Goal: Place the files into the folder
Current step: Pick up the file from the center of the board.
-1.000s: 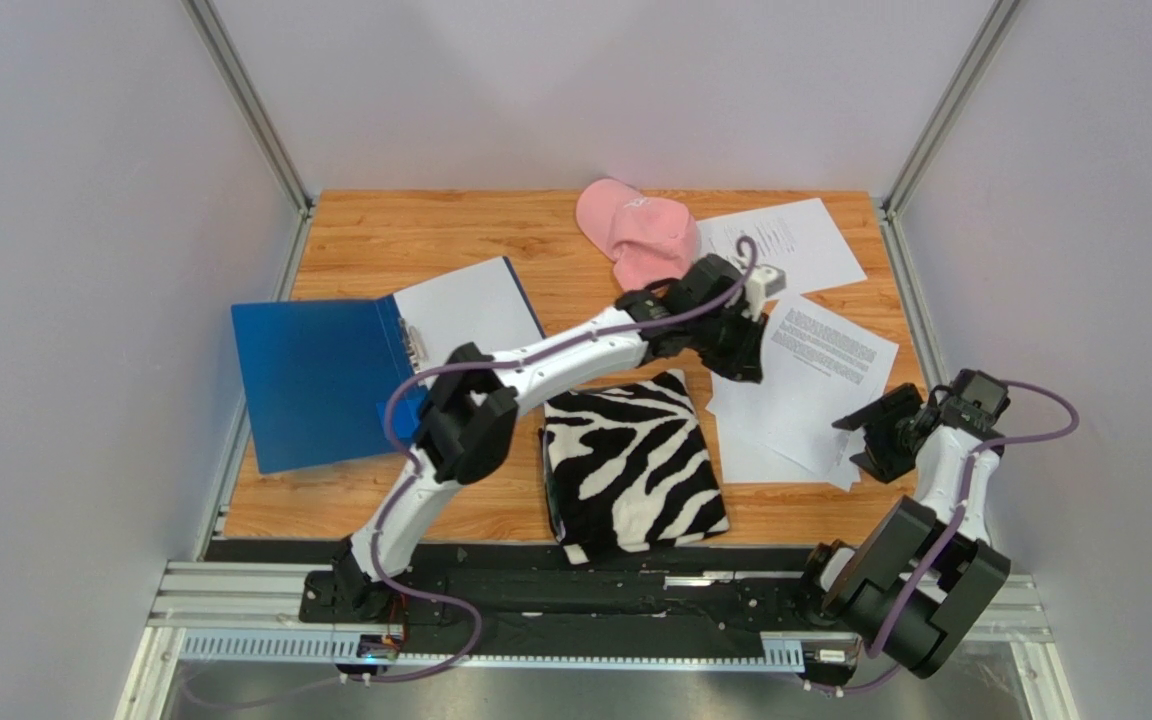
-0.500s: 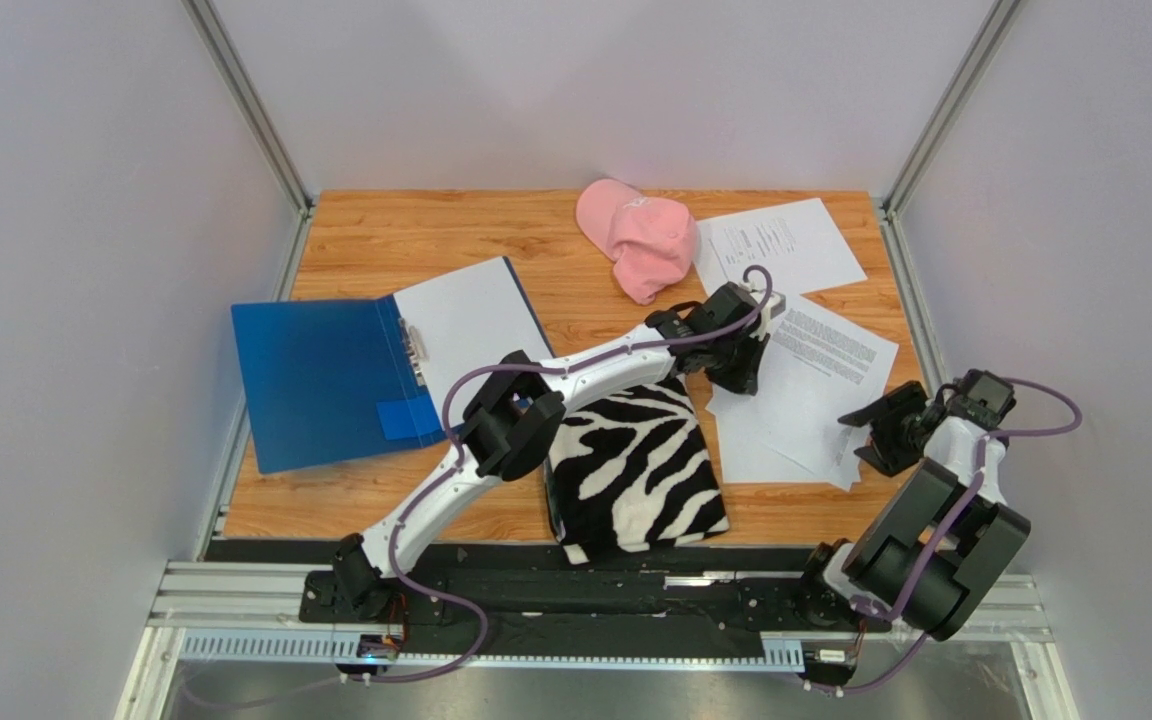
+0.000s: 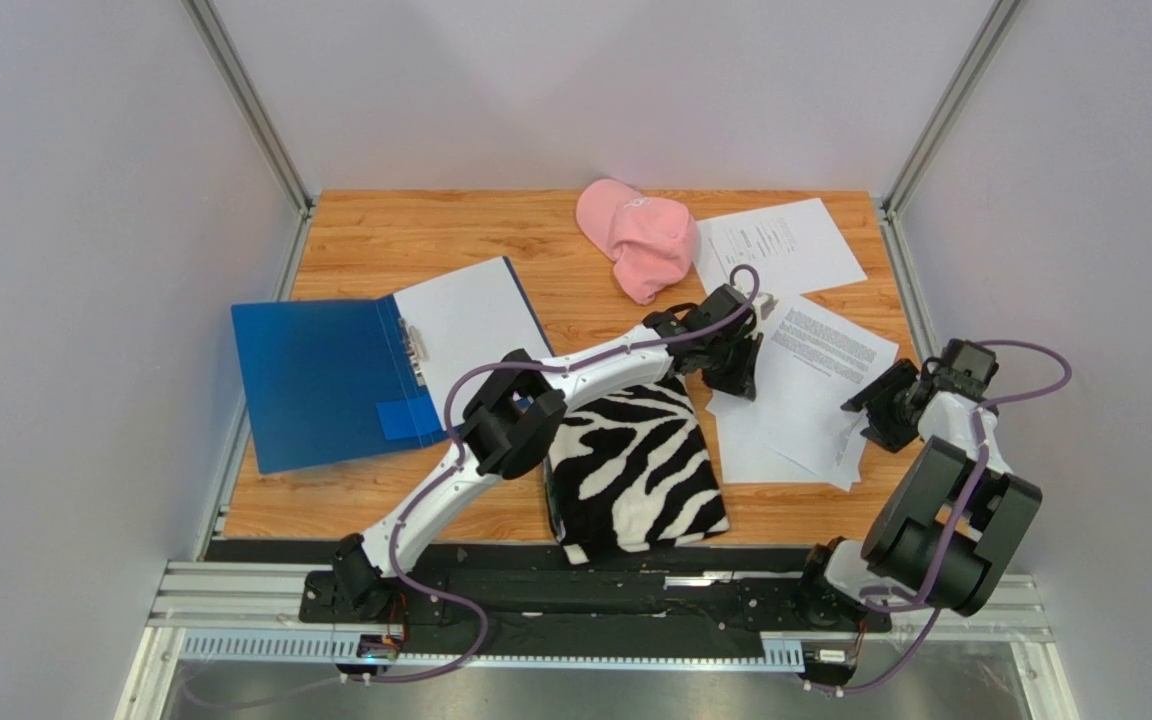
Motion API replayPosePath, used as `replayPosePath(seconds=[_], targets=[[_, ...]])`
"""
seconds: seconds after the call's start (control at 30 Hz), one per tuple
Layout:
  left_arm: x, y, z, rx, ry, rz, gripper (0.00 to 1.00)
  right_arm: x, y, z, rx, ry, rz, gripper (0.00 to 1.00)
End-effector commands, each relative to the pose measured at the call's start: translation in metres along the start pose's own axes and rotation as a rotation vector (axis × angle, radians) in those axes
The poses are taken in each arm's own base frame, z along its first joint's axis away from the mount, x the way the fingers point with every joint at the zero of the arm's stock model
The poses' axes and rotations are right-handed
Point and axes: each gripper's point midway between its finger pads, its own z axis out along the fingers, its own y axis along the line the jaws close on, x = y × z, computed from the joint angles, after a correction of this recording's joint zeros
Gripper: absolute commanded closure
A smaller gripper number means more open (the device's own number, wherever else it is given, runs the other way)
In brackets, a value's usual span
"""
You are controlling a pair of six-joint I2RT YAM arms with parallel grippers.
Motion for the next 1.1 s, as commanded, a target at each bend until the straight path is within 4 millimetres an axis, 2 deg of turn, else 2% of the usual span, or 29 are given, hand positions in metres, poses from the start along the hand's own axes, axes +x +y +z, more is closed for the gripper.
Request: replayPosePath(seconds=[0.0,0.2,0.27,0.5,0.67,0.87,1.07], targets=[[0.012,0.007,0.009,0.04,0.054,-0.102,0.97,-0.036,0.006,0.009,0.028,-0.087,-0.066,0.46],[0.016,0.005,0.01,0.053,0.064,-0.112,0.99,-0.052,0.018,0.014,-0.009,-0.108,-0.085,0.46],[0.017,0.005,0.011,0.055,0.069,-0.116,0.99,-0.052,0.015,0.018,0.011,-0.094,-0.084,0.46],[0.021,0.002,0.013,0.069,0.083,-0.127,1.0,-0.038,0.005,0.031,0.033,-0.04,-0.068,0.47],[0.018,0.002,0.012,0.065,0.076,-0.117,1.0,-0.037,0.003,0.031,0.035,-0.041,-0.072,0.47],[0.018,0.002,0.011,0.066,0.077,-0.114,1.0,-0.029,-0.001,0.042,0.037,-0.005,-0.057,0.48],[0.017,0.002,0.011,0.065,0.076,-0.108,1.0,-0.029,0.003,0.042,0.01,-0.009,-0.064,0.48]])
